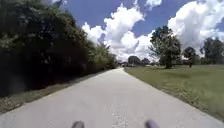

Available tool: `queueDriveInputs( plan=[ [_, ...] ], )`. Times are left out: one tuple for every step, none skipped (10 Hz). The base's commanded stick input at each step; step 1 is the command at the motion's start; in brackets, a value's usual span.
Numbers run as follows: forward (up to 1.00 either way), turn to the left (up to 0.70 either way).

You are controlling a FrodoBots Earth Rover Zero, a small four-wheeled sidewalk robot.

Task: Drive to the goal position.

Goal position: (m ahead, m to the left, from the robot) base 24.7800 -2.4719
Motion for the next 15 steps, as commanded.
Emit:
queueDriveInputs(
  plan=[
    [0.50, 0.00],
    [0.50, 0.00],
    [0.50, 0.00],
    [0.50, 0.00],
    [0.50, 0.00],
    [0.50, 0.00],
    [0.50, 0.00],
    [0.50, 0.00],
    [0.50, 0.00],
    [0.50, 0.00],
    [0.50, 0.00],
    [0.50, 0.00],
    [0.50, 0.00],
    [0.50, 0.00],
    [0.50, 0.00]
  ],
)
